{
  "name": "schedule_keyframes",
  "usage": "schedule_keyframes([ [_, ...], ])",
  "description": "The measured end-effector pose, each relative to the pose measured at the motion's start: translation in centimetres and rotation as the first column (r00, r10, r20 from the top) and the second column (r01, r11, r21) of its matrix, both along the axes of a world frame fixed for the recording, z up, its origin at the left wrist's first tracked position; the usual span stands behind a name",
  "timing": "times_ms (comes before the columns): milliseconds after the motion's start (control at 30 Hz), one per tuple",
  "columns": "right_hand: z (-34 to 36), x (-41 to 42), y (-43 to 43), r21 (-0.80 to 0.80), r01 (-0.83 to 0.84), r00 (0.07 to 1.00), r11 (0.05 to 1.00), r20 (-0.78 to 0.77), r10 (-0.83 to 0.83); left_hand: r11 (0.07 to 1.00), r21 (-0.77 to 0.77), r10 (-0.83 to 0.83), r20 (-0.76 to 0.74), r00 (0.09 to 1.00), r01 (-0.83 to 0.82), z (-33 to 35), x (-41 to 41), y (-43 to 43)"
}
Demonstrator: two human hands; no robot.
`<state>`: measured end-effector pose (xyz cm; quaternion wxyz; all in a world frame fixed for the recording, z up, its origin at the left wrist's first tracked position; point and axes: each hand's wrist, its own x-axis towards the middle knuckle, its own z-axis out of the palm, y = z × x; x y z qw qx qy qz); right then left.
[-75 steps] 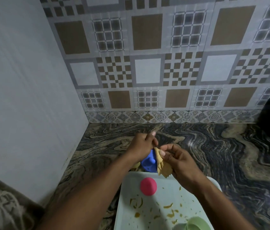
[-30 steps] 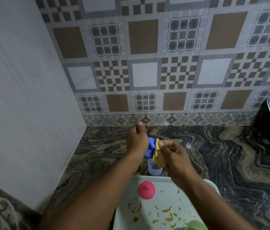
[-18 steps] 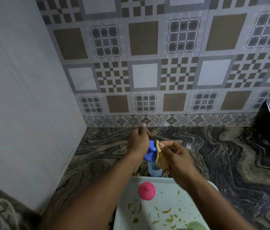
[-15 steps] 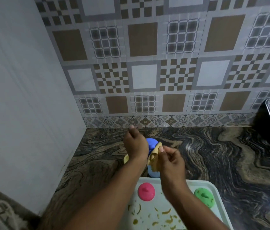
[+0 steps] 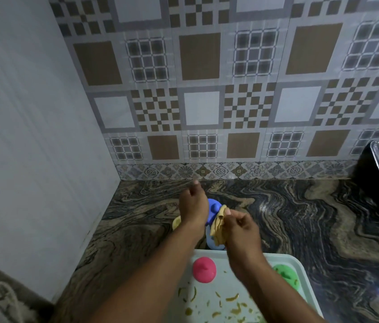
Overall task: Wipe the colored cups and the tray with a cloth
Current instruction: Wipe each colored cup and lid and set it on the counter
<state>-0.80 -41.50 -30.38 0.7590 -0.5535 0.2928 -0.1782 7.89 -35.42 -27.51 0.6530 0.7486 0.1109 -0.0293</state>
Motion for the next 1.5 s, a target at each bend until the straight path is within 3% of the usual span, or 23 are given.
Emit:
schedule_keyframes([
  [67,1.4,0.1,-2.5,-0.001,-0.158,0.987,0.987,0.013,0.158,0.964,-0.015,-0.264,-0.203,0.943,0.267,0.2,0.9,1.2],
  [133,2.9,0.3,-4.3,-0.005,-0.254,0.967,0.967,0.027,0.254,0.913,0.05,-0.389,-0.196,0.9,0.406,1.0,1.7,1.5],
  [167,3.4,0.5,-4.2,-0.019,-0.255,0.966,0.967,0.032,0.256,0.917,0.118,-0.37,-0.104,0.923,0.381,1.5,1.7,1.0],
  [233,3.0,0.9,-2.4,-0.064,-0.141,0.989,0.988,0.034,0.144,0.971,0.184,-0.182,0.149,0.972,0.154,2.3,0.8,-0.2],
  [300,1.7,0.9,-0.1,-0.068,0.055,0.996,0.996,0.069,-0.05,0.99,0.115,0.034,0.325,0.945,-0.076,2.3,-0.4,-1.0],
  [333,1.2,0.8,0.5,-0.057,0.124,0.99,0.991,0.074,-0.119,0.99,0.094,0.07,0.327,0.942,-0.106,1.8,-0.7,-1.1],
  [433,1.3,0.8,-1.3,-0.071,0.017,1.0,0.997,0.015,-0.016,0.983,0.086,-0.165,0.016,0.986,0.163,0.4,0.5,-0.2],
  [500,2.4,0.8,-3.5,-0.091,-0.192,0.981,0.977,0.004,0.193,0.929,0.005,-0.363,-0.192,0.912,0.371,0.8,1.5,1.0],
  [567,3.6,1.0,-4.5,-0.119,-0.306,0.951,0.945,0.003,0.308,0.905,0.058,-0.409,-0.156,0.899,0.422,1.7,1.9,0.9],
  [667,3.6,1.6,-2.7,-0.178,-0.144,0.988,0.973,0.037,0.153,0.987,0.131,-0.112,0.136,0.984,0.094,2.7,0.4,-0.6],
  [733,2.7,1.2,-0.4,-0.179,0.035,0.995,0.983,0.096,-0.018,0.986,0.003,0.16,0.223,0.962,-0.165,2.5,-0.4,-1.3],
  [767,2.3,0.9,0.3,-0.172,0.076,0.993,0.982,0.104,-0.058,0.977,-0.043,0.212,0.202,0.956,-0.207,2.1,-0.5,-1.4],
  [800,2.1,0.8,0.3,-0.154,0.068,0.994,0.986,0.091,-0.054,0.984,-0.047,0.175,0.144,0.974,-0.17,1.6,-0.4,-1.2],
  [867,2.3,1.0,-1.5,-0.102,-0.052,0.997,0.993,0.047,0.057,0.997,-0.029,-0.066,-0.002,0.998,0.066,0.9,0.2,-0.3],
  [933,2.6,1.3,-3.8,-0.052,-0.205,0.978,0.977,0.016,0.206,0.961,0.03,-0.274,-0.044,0.961,0.275,1.1,0.7,0.6],
  [1000,2.7,1.4,-3.9,-0.065,-0.24,0.97,0.968,0.029,0.243,0.975,0.112,-0.205,0.094,0.974,0.194,1.4,0.6,0.5],
  [1067,2.2,1.3,-1.8,-0.146,-0.11,0.99,0.983,0.069,0.121,0.996,0.068,0.044,0.215,0.976,-0.06,2.0,-0.1,-0.3],
  [1100,1.6,1.2,-0.5,-0.169,-0.023,0.995,0.985,0.093,0.039,0.986,0.016,0.157,0.226,0.961,-0.165,2.0,-0.3,-0.6],
  [1167,0.7,0.9,0.7,-0.125,0.075,0.992,0.989,0.114,-0.061,0.977,-0.016,0.21,0.17,0.963,-0.21,1.3,-0.4,-0.7],
  [1267,0.7,1.2,-1.1,-0.056,0.072,0.993,0.996,0.099,-0.066,0.998,0.048,-0.043,0.178,0.983,0.035,0.1,-0.2,0.7],
  [1367,1.9,1.4,-3.7,-0.135,0.007,0.992,0.991,0.127,0.01,0.892,0.239,-0.45,0.38,0.808,0.384,-0.6,0.3,2.7],
  [1433,2.2,1.4,-4.6,-0.198,-0.029,0.993,0.98,0.102,0.05,0.818,0.374,-0.57,0.424,0.704,0.436,-1.1,0.9,3.4],
  [1500,2.0,1.5,-4.8,-0.232,-0.064,0.993,0.971,0.077,0.084,0.805,0.456,-0.578,0.465,0.67,0.379,-1.5,1.1,3.6],
])
